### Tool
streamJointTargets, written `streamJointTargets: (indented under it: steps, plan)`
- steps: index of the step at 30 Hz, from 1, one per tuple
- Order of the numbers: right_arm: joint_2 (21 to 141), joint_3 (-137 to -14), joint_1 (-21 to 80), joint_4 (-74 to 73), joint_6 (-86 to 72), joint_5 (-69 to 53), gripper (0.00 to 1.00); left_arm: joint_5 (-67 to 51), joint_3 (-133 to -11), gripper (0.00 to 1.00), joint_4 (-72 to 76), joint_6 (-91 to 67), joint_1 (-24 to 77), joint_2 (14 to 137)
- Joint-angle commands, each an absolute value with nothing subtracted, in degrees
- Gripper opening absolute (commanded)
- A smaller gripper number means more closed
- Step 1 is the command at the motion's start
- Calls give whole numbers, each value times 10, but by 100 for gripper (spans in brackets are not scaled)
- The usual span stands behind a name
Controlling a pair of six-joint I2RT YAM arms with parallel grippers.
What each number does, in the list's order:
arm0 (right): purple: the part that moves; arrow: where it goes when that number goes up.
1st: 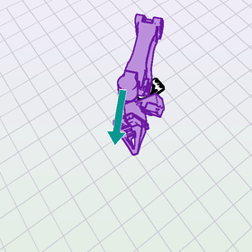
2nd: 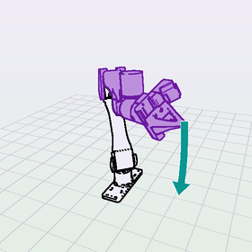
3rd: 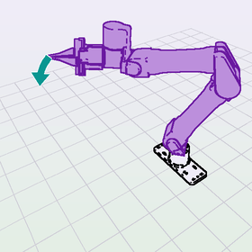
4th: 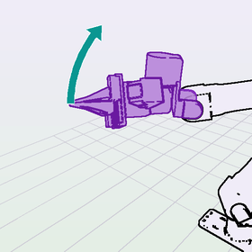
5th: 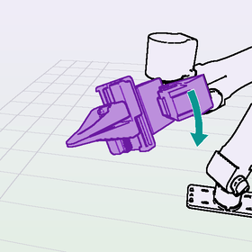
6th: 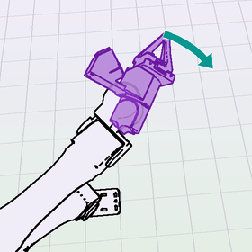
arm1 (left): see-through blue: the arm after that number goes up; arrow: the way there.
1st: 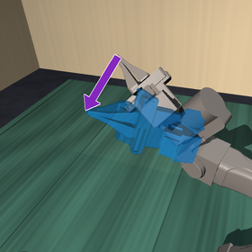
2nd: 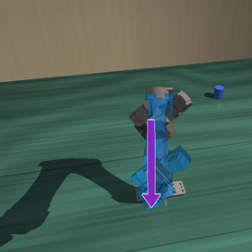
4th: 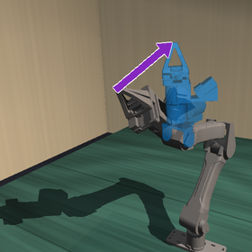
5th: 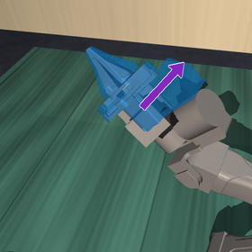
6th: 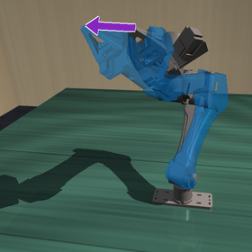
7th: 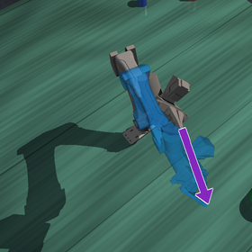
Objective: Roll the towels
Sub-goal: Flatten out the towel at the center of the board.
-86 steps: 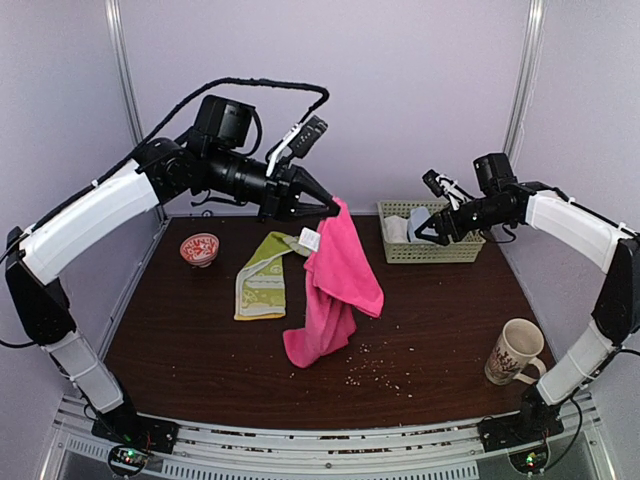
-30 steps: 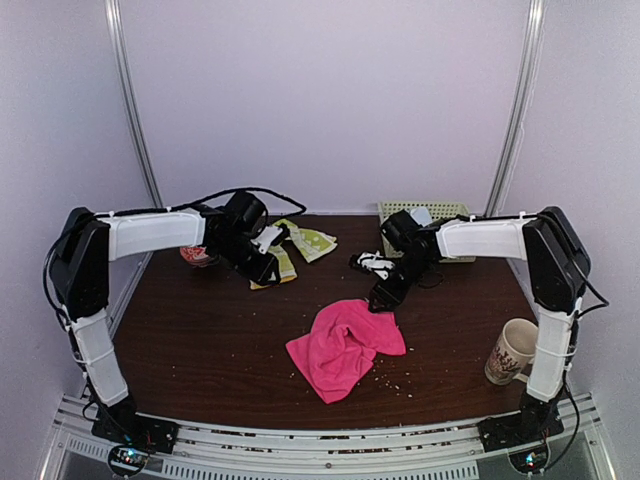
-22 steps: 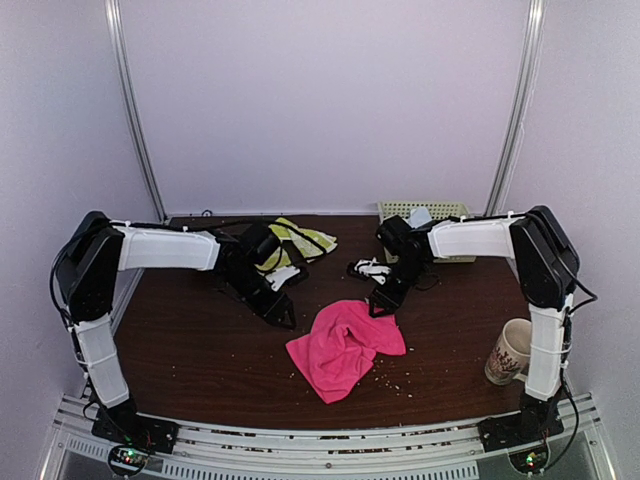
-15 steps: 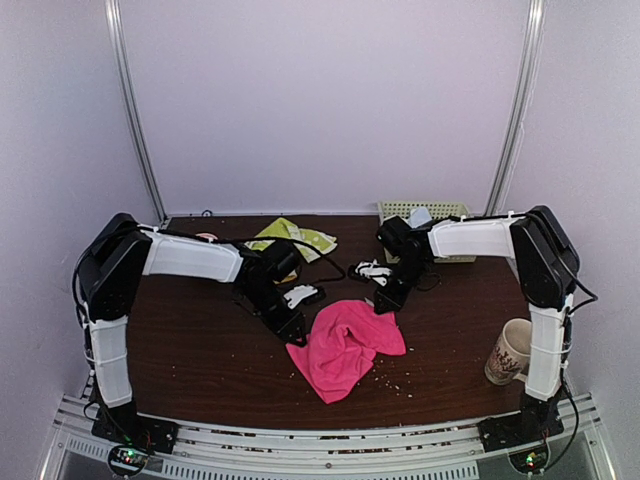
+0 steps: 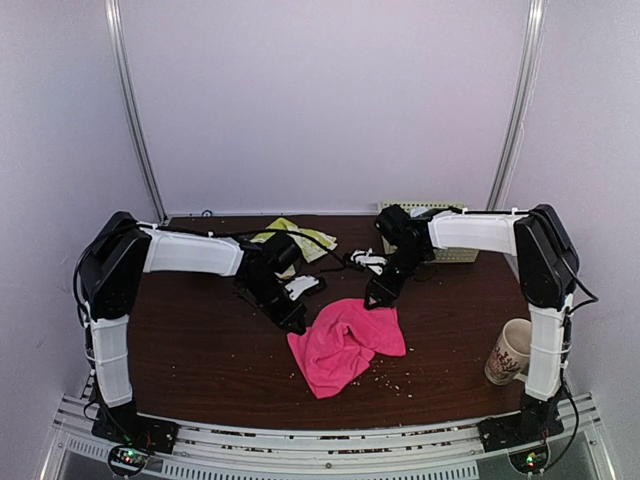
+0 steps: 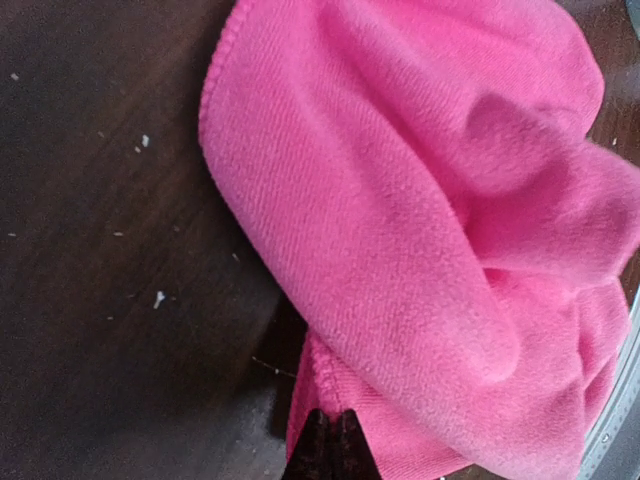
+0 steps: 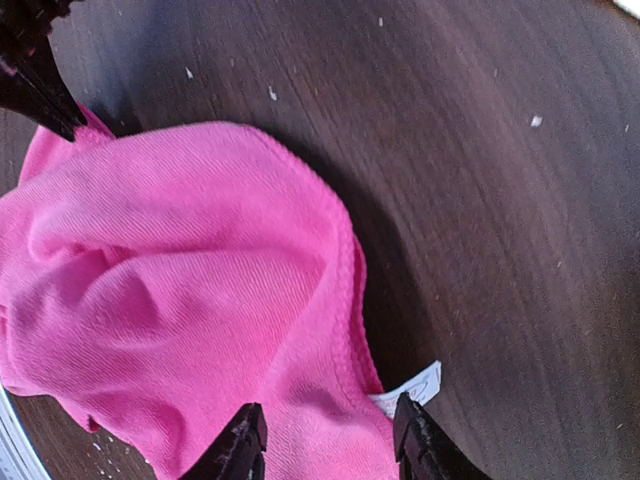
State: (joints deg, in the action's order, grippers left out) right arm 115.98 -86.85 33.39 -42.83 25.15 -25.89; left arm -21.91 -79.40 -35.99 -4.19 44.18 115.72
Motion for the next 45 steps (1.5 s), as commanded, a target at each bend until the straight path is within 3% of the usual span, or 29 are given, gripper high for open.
streamJointTargets:
  steps: [1,6,11,15,17,20,22,27,33,39,45]
  plan:
    - [1190,-919,333,-437,248,-295,42,-203,-794,0,-325,-40,422,1093]
    - [1223,-949,333,-455,243,-300,28,-188,-767,0,-284,-59,414,1065]
    - [1227,-951,332,-463,243,-296,34,-184,-760,0,-279,-59,411,1058]
    - [1232,-949,332,-464,239,-285,32,-172,-758,0,-279,-61,403,1056]
    - [1233,-949,332,-463,238,-286,25,-170,-759,0,-280,-61,400,1056]
    - [1232,-952,332,-463,236,-288,6,-164,-759,0,-277,-62,393,1058]
    - [1228,-953,331,-461,233,-280,0,-154,-755,0,-273,-63,386,1058]
    - [1197,-989,305,-459,230,-254,0,-108,-761,0,-262,-83,342,1035]
    - [1098,-1105,232,-509,235,-293,0,-32,-804,0,-290,-77,307,908]
    - [897,-867,234,-423,300,-337,0,-53,-718,0,-278,-115,307,836]
    - [832,-688,318,-564,436,-314,4,-135,-640,0,-353,-121,308,814]
